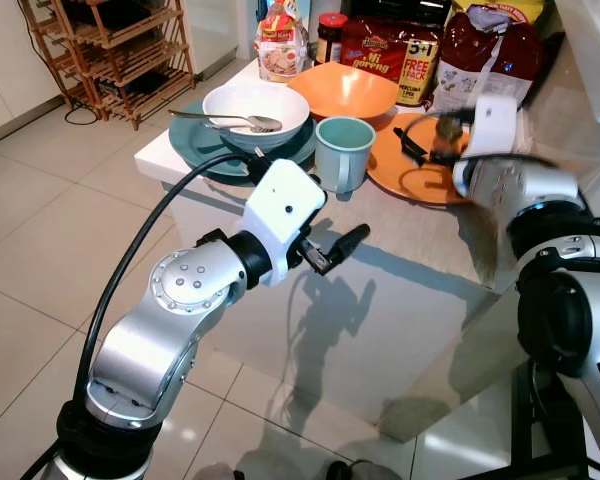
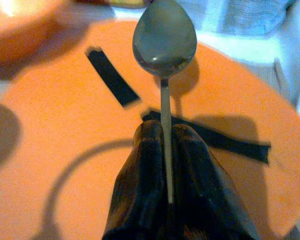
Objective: Setting the table
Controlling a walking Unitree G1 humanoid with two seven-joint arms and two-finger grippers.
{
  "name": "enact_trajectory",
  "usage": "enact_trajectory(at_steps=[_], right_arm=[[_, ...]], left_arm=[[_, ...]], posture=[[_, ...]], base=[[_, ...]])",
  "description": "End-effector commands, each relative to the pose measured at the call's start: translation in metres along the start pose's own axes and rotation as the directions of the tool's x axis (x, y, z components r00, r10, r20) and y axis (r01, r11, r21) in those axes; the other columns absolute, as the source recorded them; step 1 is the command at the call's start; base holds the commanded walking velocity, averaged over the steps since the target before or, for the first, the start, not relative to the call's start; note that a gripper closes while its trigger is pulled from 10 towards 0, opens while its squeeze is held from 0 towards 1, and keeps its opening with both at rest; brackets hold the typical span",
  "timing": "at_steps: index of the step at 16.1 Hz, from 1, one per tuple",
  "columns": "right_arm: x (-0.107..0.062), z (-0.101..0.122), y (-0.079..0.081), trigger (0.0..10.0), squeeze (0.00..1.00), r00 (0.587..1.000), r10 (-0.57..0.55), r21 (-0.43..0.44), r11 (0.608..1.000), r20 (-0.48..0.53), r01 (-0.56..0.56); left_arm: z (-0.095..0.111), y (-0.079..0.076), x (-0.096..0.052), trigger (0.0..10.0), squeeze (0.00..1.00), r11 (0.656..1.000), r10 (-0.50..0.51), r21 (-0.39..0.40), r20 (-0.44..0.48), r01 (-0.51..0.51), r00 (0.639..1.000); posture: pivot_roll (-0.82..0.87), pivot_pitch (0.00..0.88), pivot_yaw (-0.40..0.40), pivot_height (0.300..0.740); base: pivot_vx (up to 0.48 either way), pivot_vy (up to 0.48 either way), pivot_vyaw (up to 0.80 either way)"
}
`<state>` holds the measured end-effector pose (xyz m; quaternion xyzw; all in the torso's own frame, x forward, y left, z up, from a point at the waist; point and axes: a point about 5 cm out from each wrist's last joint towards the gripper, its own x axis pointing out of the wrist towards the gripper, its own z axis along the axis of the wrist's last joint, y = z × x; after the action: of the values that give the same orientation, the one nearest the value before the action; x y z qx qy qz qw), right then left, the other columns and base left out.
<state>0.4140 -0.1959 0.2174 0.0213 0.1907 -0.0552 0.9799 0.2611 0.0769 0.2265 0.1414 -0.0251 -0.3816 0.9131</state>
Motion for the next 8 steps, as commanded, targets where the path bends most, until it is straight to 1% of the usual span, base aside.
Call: enact_trajectory(at_steps=[1, 2, 3, 4, 5, 6, 7, 8], right_arm=[[-0.003, 0.002, -0.002, 0.0, 0.0, 1.0, -0.003, 0.018, 1.0, 0.012, 0.003], [-0.008, 0.002, -0.002, 0.0, 0.0, 0.999, -0.008, 0.029, 1.0, 0.031, 0.007], [-0.012, 0.001, -0.003, 0.0, 0.0, 0.999, -0.012, 0.022, 1.0, 0.05, 0.011], [-0.019, -0.001, -0.003, 0.0, 0.0, 0.994, -0.022, 0.014, 1.0, 0.103, 0.021], [-0.029, 0.0, -0.004, 0.0, 0.0, 0.979, -0.026, -0.017, 0.999, 0.203, 0.03], [-0.045, -0.003, -0.001, 0.0, 0.0, 0.943, 0.013, -0.044, 0.999, 0.332, 0.002], [-0.062, -0.012, 0.002, 0.0, 0.0, 0.917, 0.037, 0.002, 0.999, 0.396, -0.041], [-0.078, -0.018, 0.001, 0.0, 0.0, 0.883, 0.032, 0.029, 0.998, 0.469, -0.052]], left_arm=[[0.002, 0.003, 0.001, 10.0, 0.0, 1.0, 0.018, 0.011, 0.014, -0.018, 1.0], [0.003, 0.004, 0.002, 10.0, 0.0, 0.999, 0.035, 0.011, 0.022, -0.035, 0.999], [0.004, 0.006, 0.002, 10.0, 0.0, 0.999, 0.046, 0.012, 0.028, -0.046, 0.999], [0.005, 0.007, 0.002, 10.0, 0.0, 0.997, 0.074, 0.015, 0.042, -0.075, 0.996], [0.004, 0.01, 0.002, 10.0, 0.0, 0.994, 0.106, 0.008, 0.046, -0.107, 0.993], [0.0, 0.012, 0.0, 10.0, 0.0, 0.988, 0.152, 0.0, 0.041, -0.152, 0.988], [-0.006, 0.013, -0.003, 10.0, 0.0, 0.982, 0.189, -0.006, 0.041, -0.189, 0.981], [-0.012, 0.012, -0.006, 10.0, 0.0, 0.975, 0.222, -0.02, 0.033, -0.222, 0.974]], posture=[[0.07, 0.03, -0.041, 0.74], [0.07, 0.03, -0.038, 0.74], [0.07, 0.03, -0.038, 0.74], [0.07, 0.03, -0.038, 0.74], [0.07, 0.029, -0.039, 0.74], [0.07, 0.031, -0.04, 0.74], [0.06, 0.034, -0.038, 0.74], [0.06, 0.038, -0.034, 0.74]], base=[[0.0, 0.0, 0.0], [0.0, 0.0, 0.0], [0.0, 0.0, 0.0], [0.0, 0.0, 0.0], [0.0, 0.0, 0.0], [0.0, 0.0, 0.0], [0.0, 0.0, 0.0], [0.0, 0.0, 0.0]])
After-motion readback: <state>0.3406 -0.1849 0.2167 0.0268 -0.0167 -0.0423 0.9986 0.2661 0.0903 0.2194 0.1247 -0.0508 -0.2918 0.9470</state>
